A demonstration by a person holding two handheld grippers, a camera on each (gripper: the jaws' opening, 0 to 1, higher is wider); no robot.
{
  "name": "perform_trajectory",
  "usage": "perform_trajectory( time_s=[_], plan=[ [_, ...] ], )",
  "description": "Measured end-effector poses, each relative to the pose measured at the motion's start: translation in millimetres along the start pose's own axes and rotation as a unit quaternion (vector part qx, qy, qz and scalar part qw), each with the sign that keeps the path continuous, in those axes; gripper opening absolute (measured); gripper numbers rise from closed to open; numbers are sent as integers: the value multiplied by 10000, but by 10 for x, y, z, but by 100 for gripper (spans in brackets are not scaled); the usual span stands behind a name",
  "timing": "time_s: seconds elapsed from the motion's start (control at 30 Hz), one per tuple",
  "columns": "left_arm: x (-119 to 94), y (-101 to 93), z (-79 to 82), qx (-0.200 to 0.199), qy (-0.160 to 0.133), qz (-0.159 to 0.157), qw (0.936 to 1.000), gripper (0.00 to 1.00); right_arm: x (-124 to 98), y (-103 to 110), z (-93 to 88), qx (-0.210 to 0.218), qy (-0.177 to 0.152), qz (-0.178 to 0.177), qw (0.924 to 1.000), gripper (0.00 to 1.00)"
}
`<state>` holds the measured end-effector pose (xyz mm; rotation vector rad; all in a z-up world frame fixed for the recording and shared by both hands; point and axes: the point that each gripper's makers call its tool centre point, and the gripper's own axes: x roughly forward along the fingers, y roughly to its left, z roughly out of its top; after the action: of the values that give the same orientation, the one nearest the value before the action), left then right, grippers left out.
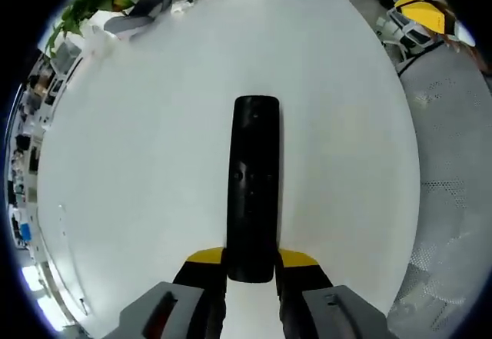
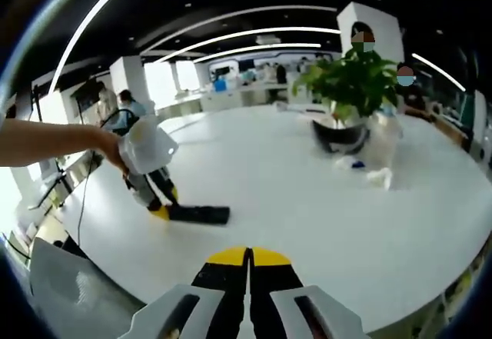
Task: Press the specified remote control buttons in sequence, fully releasing each button before pressing the next.
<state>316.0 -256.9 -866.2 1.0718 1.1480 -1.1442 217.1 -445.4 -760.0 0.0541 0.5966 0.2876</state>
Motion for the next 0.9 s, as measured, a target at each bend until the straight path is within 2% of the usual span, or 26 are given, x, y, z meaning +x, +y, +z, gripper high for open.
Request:
perform_trajectory(
  time_s=[0.47, 0.9],
  plan=[
    [-12, -239, -33, -73, -134, -14, 9999, 23, -1, 1, -24, 4, 58, -12, 10000, 0],
    [-18, -382, -52, -150, -267, -15, 9995, 23, 25, 41, -80, -62, 264, 51, 9996, 0]
  ],
)
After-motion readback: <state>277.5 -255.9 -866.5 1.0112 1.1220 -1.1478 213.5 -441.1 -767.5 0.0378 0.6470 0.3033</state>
